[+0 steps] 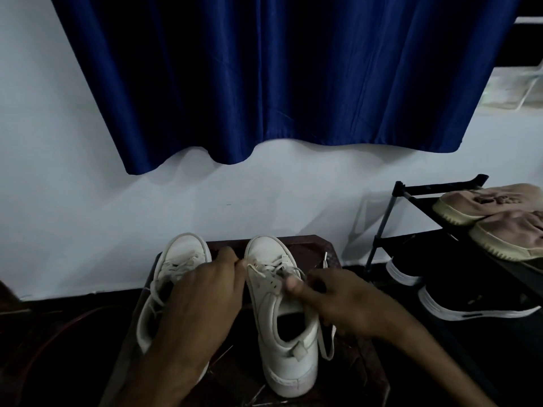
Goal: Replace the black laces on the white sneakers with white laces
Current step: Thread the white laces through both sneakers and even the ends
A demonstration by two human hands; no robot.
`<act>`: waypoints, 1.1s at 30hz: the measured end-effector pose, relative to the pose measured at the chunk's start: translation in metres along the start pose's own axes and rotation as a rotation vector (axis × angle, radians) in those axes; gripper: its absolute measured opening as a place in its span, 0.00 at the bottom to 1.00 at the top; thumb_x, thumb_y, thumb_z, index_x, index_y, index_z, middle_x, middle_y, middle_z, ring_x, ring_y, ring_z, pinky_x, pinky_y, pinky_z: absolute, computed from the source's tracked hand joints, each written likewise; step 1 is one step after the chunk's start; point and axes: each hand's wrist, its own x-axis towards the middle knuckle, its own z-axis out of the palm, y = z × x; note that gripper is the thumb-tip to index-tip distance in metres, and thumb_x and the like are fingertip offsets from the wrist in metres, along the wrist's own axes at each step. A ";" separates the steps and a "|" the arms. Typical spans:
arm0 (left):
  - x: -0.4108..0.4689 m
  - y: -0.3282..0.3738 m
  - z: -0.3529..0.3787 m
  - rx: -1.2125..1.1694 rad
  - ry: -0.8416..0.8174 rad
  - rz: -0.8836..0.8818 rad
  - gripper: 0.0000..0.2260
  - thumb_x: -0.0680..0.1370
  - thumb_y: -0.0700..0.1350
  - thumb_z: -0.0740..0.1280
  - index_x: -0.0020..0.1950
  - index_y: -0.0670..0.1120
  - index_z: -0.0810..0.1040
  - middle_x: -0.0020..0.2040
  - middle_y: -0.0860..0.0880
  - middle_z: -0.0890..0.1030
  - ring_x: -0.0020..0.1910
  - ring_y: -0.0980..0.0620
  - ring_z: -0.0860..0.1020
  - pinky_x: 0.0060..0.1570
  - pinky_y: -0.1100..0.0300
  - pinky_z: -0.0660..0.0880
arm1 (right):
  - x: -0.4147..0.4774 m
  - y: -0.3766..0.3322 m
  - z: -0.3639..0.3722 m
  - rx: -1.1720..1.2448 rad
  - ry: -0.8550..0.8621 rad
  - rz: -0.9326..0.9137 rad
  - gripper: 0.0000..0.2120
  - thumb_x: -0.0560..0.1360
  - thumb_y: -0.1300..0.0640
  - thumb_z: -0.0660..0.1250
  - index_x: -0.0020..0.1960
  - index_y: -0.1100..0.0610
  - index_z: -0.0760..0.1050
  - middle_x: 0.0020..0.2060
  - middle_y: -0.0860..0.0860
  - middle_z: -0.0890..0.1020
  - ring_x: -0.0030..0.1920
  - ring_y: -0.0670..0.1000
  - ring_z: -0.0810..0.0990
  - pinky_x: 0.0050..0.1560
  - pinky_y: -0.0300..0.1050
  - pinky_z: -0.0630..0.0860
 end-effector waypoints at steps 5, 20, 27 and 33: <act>-0.015 0.008 0.038 0.200 -0.217 0.003 0.09 0.84 0.41 0.50 0.61 0.46 0.66 0.59 0.48 0.79 0.58 0.49 0.80 0.49 0.57 0.74 | 0.030 0.045 -0.025 0.087 0.398 0.034 0.28 0.76 0.34 0.58 0.33 0.57 0.73 0.26 0.46 0.78 0.28 0.46 0.76 0.36 0.45 0.76; -0.025 0.010 0.044 0.176 -0.288 0.004 0.12 0.80 0.39 0.54 0.63 0.48 0.64 0.65 0.47 0.70 0.63 0.47 0.73 0.58 0.56 0.70 | 0.064 0.065 0.023 -0.367 0.496 0.089 0.09 0.78 0.54 0.66 0.55 0.57 0.74 0.50 0.54 0.77 0.50 0.57 0.79 0.40 0.46 0.69; -0.016 0.012 0.016 0.052 -0.123 -0.015 0.06 0.84 0.47 0.52 0.60 0.52 0.65 0.61 0.53 0.69 0.60 0.53 0.73 0.44 0.63 0.60 | 0.070 0.064 0.024 -0.519 0.515 0.113 0.10 0.78 0.56 0.63 0.57 0.58 0.72 0.53 0.53 0.76 0.54 0.57 0.78 0.38 0.47 0.69; -0.018 0.015 0.013 -0.337 -0.120 -0.049 0.21 0.72 0.71 0.53 0.52 0.57 0.69 0.50 0.58 0.75 0.51 0.58 0.76 0.47 0.62 0.69 | 0.082 0.073 0.020 -0.223 0.590 0.036 0.02 0.80 0.58 0.62 0.50 0.55 0.72 0.43 0.49 0.81 0.45 0.54 0.81 0.36 0.45 0.68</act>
